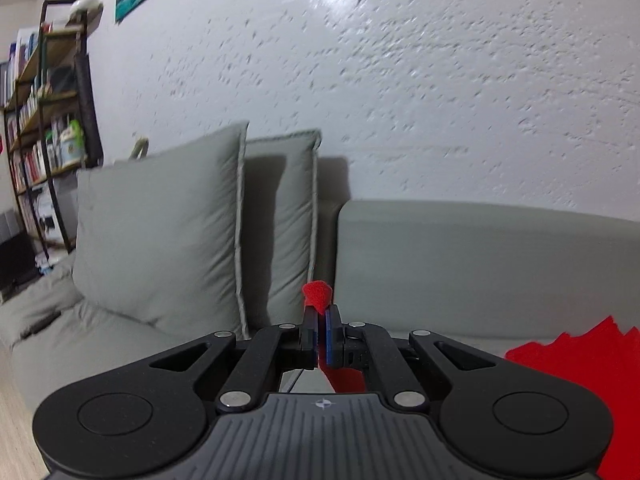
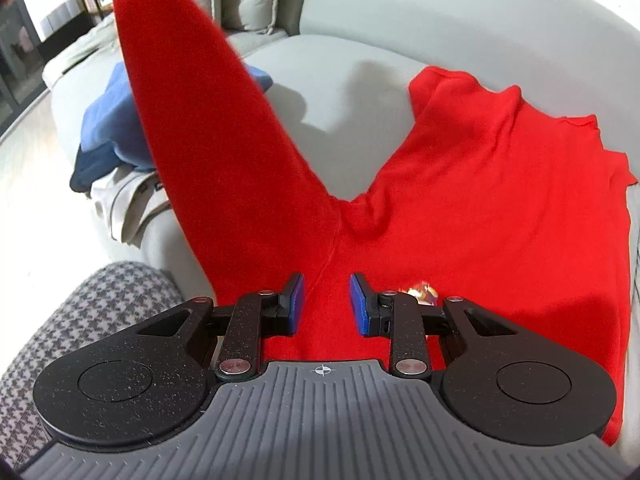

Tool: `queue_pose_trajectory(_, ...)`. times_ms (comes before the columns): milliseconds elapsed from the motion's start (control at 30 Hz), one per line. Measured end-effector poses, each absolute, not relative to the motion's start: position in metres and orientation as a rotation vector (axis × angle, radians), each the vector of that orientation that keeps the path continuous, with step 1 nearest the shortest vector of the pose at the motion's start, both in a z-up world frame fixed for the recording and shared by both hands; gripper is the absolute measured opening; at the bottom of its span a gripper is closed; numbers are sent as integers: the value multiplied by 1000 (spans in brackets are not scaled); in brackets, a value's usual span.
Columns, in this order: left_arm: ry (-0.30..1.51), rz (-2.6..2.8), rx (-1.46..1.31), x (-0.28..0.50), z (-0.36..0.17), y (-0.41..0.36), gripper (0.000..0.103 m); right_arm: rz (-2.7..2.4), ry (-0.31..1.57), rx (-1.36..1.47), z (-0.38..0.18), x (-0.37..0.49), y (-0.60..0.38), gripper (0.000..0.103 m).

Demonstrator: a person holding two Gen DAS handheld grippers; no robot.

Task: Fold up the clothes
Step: 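Fold the lifted hem over the shirt body with the left gripper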

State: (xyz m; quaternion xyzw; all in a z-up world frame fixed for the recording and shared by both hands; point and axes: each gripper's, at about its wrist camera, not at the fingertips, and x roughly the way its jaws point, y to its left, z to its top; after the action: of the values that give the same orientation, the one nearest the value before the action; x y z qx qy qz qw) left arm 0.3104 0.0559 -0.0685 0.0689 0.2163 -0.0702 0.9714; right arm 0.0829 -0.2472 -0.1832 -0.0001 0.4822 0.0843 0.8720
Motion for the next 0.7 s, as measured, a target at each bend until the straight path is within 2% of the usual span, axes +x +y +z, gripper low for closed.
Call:
queue_pose_trajectory(133, 505, -67, 78, 329, -115, 87, 6, 164, 1031, -14, -185, 79, -248, 32)
queue_pose_trajectory(167, 530, -37, 59, 337, -126, 94, 14, 159, 1038, -15, -185, 78, -248, 32)
queue_pose_trajectory(233, 580, 43, 26, 344, -148, 108, 23, 148, 1053, -13, -184, 76, -250, 32)
queue_pose_trajectory(267, 598, 84, 12, 345, -158, 114, 36, 145, 1057, -14, -184, 75, -251, 32)
queue_pose_trajectory(333, 608, 144, -18, 345, -171, 126, 42, 137, 1064, -18, -183, 73, -251, 32)
queue_pose_trajectory(533, 636, 161, -95, 329, -173, 142, 43, 131, 1065, 1, -178, 70, -251, 36)
queue_pose_trajectory(633, 605, -2, -60, 302, -157, 121, 39, 127, 1048, -3, -174, 64, -252, 36)
queue_pose_trajectory(700, 578, -149, -25, 280, -144, 100, 29, 117, 1041, 2, -174, 61, -255, 36)
